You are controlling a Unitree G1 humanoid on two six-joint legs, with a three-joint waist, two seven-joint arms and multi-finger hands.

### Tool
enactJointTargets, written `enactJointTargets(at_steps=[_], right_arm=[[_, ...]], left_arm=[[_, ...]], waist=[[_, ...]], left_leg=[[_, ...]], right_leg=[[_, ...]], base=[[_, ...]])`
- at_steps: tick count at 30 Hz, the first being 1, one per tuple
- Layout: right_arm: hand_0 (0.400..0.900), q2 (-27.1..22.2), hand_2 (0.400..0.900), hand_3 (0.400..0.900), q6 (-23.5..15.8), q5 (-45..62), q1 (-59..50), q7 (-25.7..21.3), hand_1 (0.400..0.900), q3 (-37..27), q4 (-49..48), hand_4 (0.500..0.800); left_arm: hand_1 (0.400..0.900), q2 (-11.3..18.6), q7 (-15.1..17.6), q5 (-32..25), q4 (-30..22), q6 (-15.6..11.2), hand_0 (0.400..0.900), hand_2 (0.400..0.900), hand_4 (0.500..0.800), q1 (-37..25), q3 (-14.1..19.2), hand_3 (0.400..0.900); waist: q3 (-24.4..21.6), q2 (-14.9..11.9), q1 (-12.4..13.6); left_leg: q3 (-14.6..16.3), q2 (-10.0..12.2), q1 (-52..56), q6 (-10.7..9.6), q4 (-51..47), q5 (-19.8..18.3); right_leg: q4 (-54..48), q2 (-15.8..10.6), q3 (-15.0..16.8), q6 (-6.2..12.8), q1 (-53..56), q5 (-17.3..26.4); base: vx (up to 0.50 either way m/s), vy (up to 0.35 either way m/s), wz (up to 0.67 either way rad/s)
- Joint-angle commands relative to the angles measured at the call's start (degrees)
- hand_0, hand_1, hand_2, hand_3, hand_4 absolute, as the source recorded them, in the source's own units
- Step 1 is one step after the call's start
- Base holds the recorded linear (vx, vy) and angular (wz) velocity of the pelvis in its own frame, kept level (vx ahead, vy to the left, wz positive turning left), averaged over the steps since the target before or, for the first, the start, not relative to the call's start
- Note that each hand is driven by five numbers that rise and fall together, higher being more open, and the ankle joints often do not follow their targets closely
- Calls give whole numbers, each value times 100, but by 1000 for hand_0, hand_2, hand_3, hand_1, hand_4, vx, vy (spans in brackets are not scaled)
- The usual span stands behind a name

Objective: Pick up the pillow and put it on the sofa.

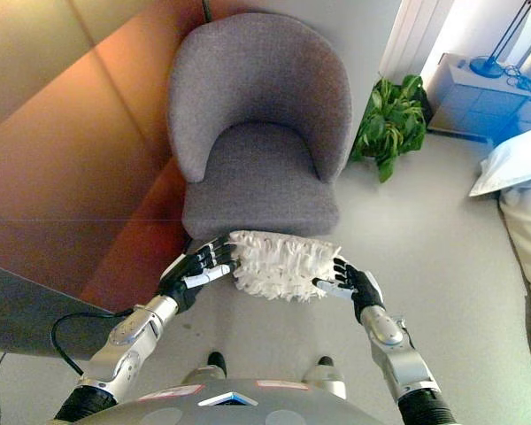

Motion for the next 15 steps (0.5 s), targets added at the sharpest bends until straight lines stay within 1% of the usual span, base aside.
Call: enactJointTargets(at_steps=[1,3,7,13,15], right_arm=[[900,-19,900,900,-449,24,-372,-4,900,-180,-563,800],[900,-10,900,900,-435,15,-364,4,900,-158,-578,800],[900,3,900,900,-436,59,-339,-17,900,-176,-596,800],[900,28,900,900,-445,69,-344,-51,900,-159,-618,800],[900,37,900,900,-457,44,-331,-42,900,-158,-610,800]], left_arm=[[900,151,-19,-149,-273,-468,900,900,800,-509,180,900],[900,144,-100,-207,-255,-444,900,900,800,-510,172,900],[900,145,-187,-113,-310,-470,900,900,800,-470,170,900],[900,170,-70,-83,-359,-466,900,900,800,-444,170,900],[900,166,-42,-72,-353,-501,900,900,800,-427,171,900]], waist=[[1,75,65],[-7,70,67],[-25,74,71],[-20,85,76],[-20,86,76]], left_leg=[[-70,147,322,111,26,-504],[-82,130,335,115,26,-519],[-77,122,328,116,26,-534],[-71,116,334,125,26,-543],[-70,117,337,126,26,-542]], right_leg=[[88,-30,-184,8,20,-31],[68,-31,-192,14,38,-23],[33,-25,-193,20,34,-14],[13,-13,-182,15,31,-15],[6,-9,-171,14,34,-17]], base=[[0,0,0],[0,0,0],[0,0,0],[-2,-1,-1],[0,0,0]])
